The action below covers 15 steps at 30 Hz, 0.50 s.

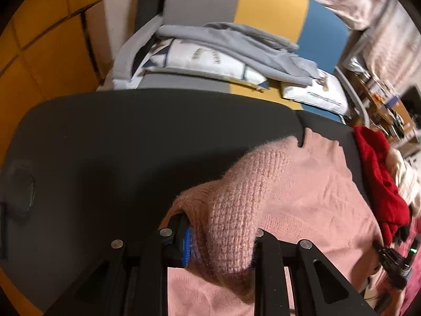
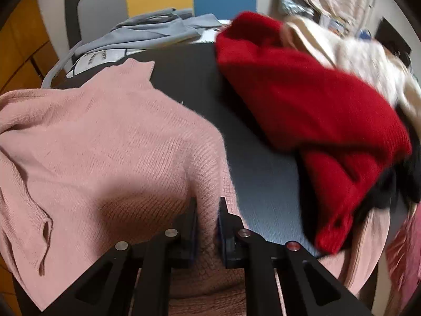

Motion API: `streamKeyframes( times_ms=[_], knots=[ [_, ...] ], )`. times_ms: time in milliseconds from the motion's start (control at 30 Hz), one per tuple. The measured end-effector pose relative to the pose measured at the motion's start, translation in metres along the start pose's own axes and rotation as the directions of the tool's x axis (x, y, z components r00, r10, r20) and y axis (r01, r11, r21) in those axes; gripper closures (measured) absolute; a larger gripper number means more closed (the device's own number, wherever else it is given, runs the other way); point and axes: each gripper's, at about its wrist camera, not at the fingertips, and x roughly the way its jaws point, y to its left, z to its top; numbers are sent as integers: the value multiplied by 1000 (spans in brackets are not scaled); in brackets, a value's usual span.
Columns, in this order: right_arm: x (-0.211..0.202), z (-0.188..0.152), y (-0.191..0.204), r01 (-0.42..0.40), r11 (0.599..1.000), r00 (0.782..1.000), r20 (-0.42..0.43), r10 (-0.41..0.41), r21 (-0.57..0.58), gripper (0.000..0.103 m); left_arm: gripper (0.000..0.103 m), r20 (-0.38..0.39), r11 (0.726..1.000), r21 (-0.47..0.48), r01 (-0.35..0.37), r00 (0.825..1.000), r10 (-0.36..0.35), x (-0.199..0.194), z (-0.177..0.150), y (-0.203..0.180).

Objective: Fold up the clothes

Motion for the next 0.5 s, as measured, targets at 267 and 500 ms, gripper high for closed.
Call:
streamKeyframes(
  times_ms=[267, 500],
  knots=[
    [10, 37, 30, 28, 997, 1000, 11, -27, -78, 92, 79, -40, 996, -94, 10, 999, -13, 22, -8, 49],
    [37, 82, 43, 75, 993, 997, 16, -73, -90, 94, 79, -44, 993, -115, -8, 999, 3, 28, -8, 73]
  ],
)
